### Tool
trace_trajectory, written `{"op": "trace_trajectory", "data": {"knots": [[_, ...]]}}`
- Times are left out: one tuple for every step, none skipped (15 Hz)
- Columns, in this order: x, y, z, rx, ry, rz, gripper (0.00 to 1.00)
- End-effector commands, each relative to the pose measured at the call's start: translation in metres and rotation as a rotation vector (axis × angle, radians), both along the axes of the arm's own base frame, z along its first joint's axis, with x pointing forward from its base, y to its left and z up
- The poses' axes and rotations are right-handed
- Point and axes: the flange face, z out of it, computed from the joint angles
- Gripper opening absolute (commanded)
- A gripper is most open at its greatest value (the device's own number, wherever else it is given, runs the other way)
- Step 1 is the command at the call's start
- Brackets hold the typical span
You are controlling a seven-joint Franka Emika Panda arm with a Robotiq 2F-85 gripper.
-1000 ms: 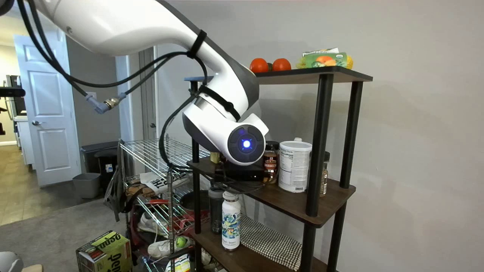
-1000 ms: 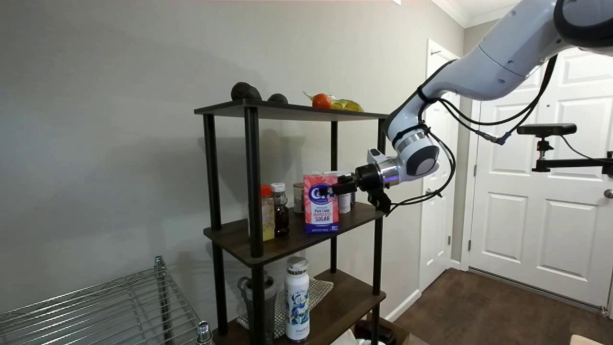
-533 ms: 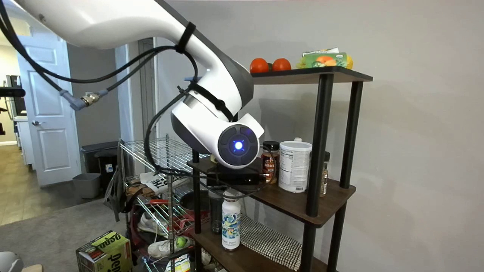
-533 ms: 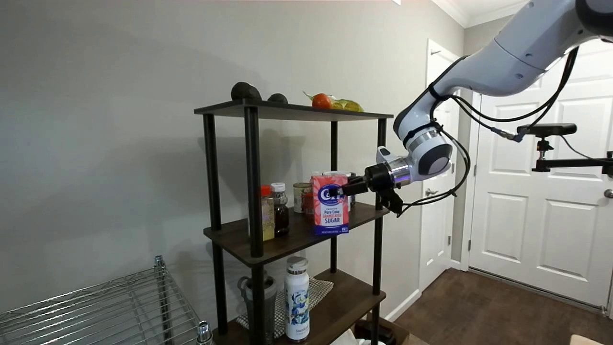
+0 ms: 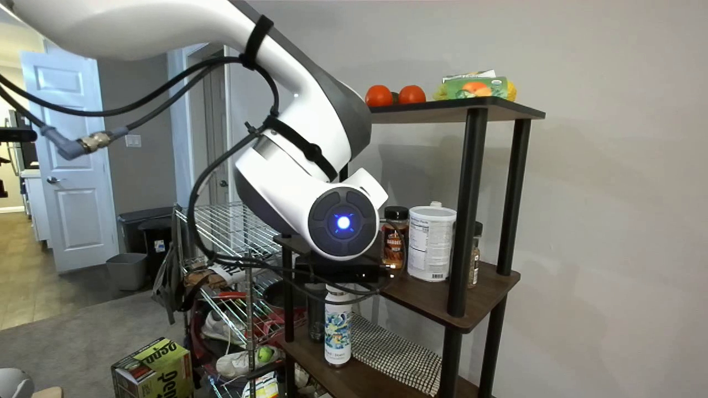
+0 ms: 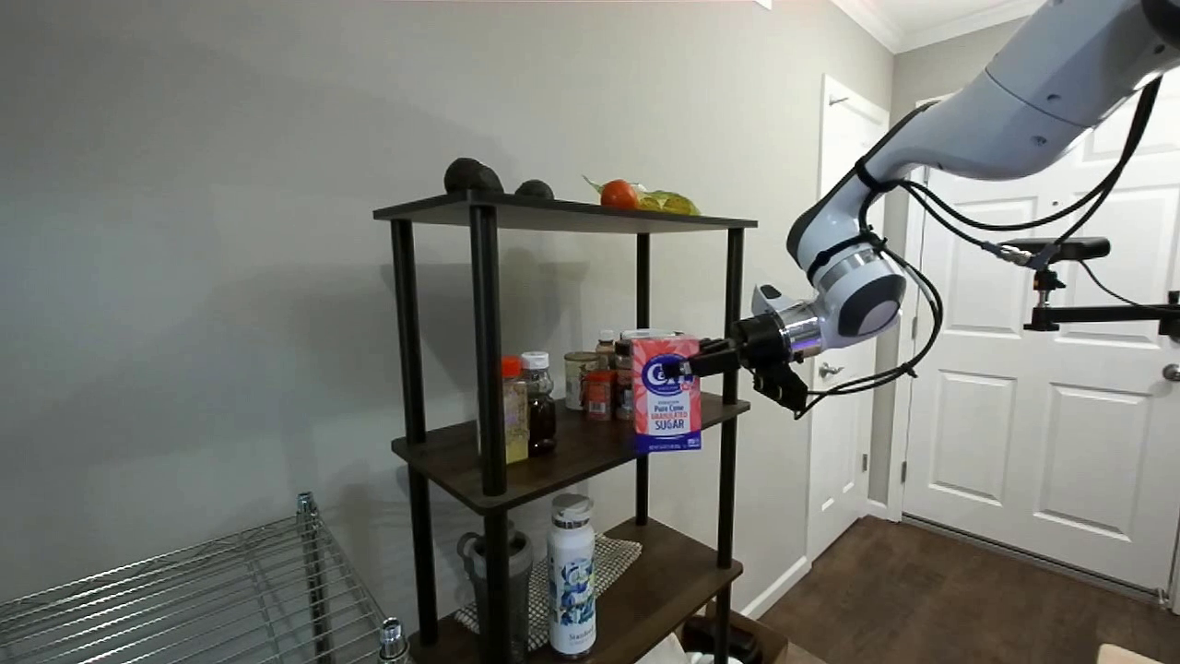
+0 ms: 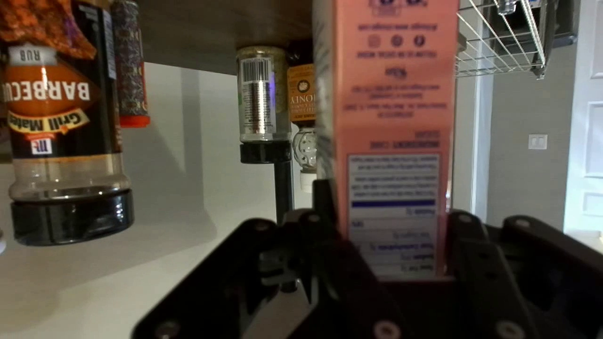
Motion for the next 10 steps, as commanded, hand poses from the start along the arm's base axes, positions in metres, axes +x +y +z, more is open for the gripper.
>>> {"op": "trace_trajectory", "data": {"knots": [[-0.023, -0.008, 0.012, 0.019, -0.019, 0.009, 0.15], [-0.026, -0.010, 0.011, 0.021, -0.011, 0.007, 0.15], [-0.030, -0.012, 0.009, 0.020, -0.005, 0.007, 0.15], [-0.034, -0.012, 0.009, 0.015, 0.002, 0.013, 0.15], [-0.040, -0.013, 0.011, 0.010, -0.001, 0.025, 0.15], [-0.044, -0.013, 0.011, 0.004, -0.003, 0.032, 0.15], [-0.049, -0.014, 0.011, 0.006, -0.003, 0.039, 0.15], [-0.053, -0.016, 0.012, 0.004, -0.005, 0.042, 0.15], [-0.057, -0.016, 0.013, 0.007, -0.006, 0.045, 0.15], [-0.062, -0.016, 0.013, 0.007, -0.010, 0.046, 0.15]]}}
